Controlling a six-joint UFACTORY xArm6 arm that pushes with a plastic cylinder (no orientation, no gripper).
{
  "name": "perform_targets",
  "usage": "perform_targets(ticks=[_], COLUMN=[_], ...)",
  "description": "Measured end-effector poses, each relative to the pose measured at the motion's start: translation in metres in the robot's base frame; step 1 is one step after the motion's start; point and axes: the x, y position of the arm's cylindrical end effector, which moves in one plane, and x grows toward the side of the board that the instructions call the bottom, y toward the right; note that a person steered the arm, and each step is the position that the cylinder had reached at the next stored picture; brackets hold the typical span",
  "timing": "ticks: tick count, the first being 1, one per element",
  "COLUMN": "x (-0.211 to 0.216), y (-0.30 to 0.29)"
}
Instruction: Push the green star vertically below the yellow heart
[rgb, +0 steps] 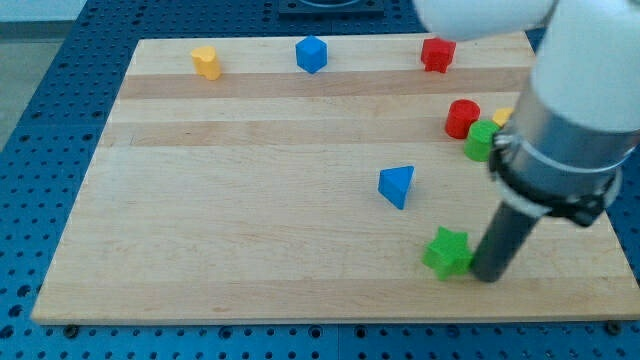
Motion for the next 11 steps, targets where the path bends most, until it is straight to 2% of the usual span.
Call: perform_targets(ticks=[1, 2, 3, 5, 6, 7, 8, 9, 10, 11], x=[-0.008, -0.044, -0.018, 0.002, -0.034, -0.062, -0.062, -0.045, -0.042, -0.042], y=[-0.115, -0.133, -0.16, -0.045, -0.024, -0.121, -0.129, -0.113, -0.18, -0.217])
